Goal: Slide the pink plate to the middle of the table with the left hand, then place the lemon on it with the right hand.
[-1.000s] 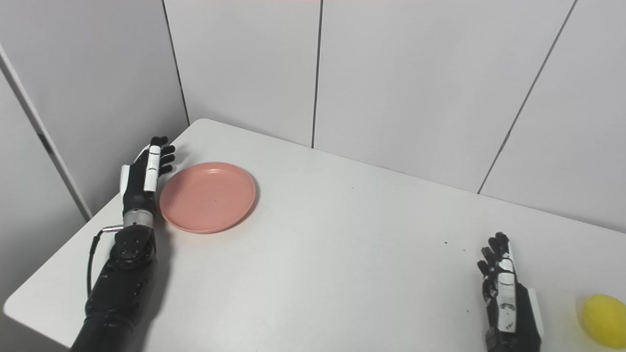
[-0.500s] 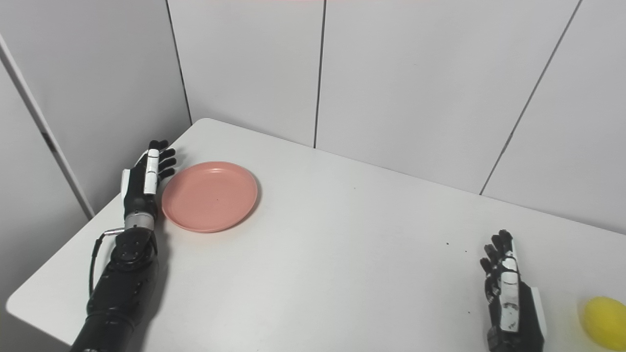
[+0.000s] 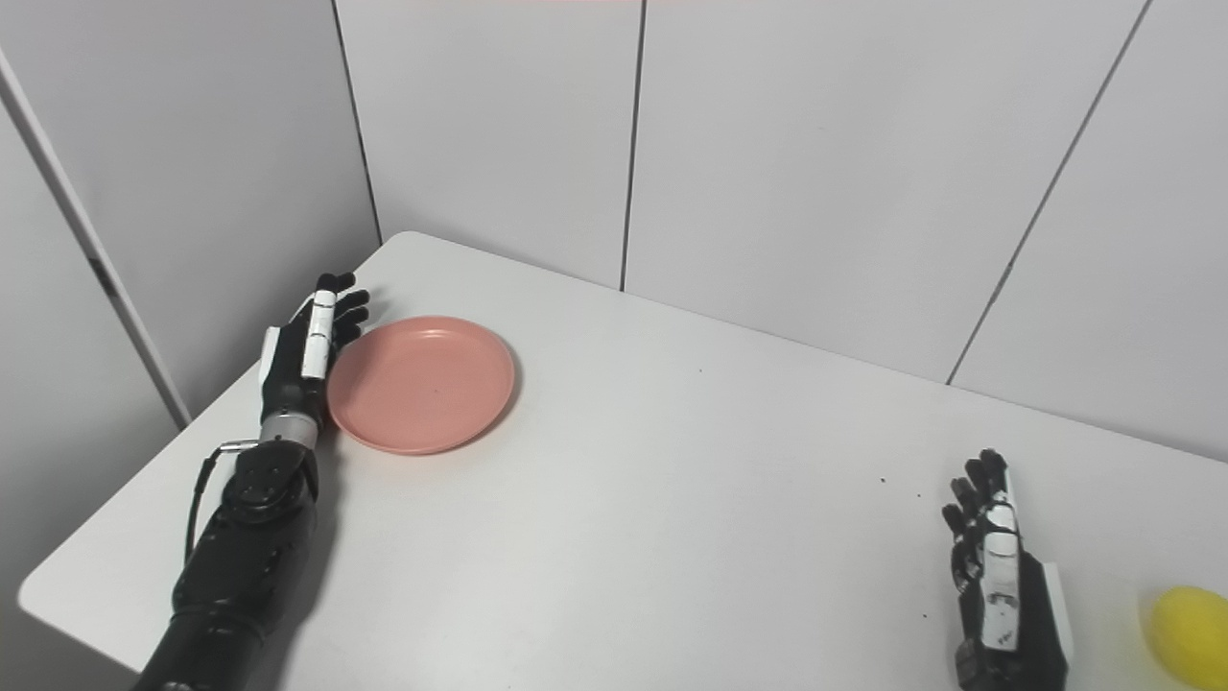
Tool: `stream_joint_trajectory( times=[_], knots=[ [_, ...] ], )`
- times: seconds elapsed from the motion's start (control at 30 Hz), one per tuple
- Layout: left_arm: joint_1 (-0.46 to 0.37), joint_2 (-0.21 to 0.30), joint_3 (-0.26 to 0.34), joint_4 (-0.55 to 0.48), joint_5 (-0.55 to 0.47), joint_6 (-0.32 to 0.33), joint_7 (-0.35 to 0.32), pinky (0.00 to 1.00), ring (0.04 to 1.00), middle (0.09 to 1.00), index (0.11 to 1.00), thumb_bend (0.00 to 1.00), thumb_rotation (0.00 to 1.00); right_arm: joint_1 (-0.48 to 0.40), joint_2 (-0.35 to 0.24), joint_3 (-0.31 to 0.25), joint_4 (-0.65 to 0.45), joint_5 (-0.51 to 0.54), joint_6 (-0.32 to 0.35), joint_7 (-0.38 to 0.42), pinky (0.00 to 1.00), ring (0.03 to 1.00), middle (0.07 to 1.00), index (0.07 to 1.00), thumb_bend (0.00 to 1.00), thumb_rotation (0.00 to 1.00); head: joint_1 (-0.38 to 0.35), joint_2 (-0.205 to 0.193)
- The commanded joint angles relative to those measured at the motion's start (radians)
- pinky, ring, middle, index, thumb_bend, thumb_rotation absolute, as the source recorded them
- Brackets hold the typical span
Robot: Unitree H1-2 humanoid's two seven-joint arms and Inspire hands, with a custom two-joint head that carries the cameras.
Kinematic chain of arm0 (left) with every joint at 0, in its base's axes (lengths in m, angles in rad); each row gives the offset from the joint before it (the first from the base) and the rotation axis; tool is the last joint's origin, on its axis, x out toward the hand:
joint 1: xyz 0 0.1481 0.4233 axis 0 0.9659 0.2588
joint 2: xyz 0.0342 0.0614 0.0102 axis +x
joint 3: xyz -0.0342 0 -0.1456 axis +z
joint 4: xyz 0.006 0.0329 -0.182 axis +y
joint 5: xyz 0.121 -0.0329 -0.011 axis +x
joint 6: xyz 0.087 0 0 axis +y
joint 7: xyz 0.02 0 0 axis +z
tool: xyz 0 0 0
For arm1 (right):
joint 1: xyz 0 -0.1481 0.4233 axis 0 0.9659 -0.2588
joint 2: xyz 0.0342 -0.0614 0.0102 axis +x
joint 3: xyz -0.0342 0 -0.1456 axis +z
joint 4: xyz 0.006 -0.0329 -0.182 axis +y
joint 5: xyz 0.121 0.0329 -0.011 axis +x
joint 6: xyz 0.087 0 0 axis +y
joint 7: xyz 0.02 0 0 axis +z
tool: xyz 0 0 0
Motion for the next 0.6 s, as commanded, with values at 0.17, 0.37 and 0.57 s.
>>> stream_joint_trajectory(
  times=[0.17, 0.37, 0.57],
  knots=[
    [-0.041, 0.006, -0.033, -0.004, -0.014, -0.001, -0.056, 0.83, 0.82, 0.807, 0.803, 0.66, 1.0, -0.032, 0.004, -0.01, -0.041, 0.008, 0.008, -0.008, 1.0, 1.0, 1.0, 1.0, 0.65, 1.0, -0.006, 0.001],
    [-0.048, 0.001, -0.043, -0.008, -0.041, 0.001, -0.088, 0.81, 0.805, 0.795, 0.787, 0.64, 1.0, -0.033, 0.008, -0.013, -0.045, 0.006, 0.009, -0.014, 1.0, 1.0, 1.0, 1.0, 0.65, 1.0, -0.008, 0.0],
    [-0.05, -0.014, -0.066, -0.034, -0.067, 0.018, -0.135, 0.79, 0.808, 0.808, 0.807, 0.63, 1.0, -0.032, 0.01, -0.01, -0.049, 0.001, 0.013, -0.024, 1.0, 1.0, 1.0, 1.0, 0.67, 1.0, -0.013, 0.001]
  ],
)
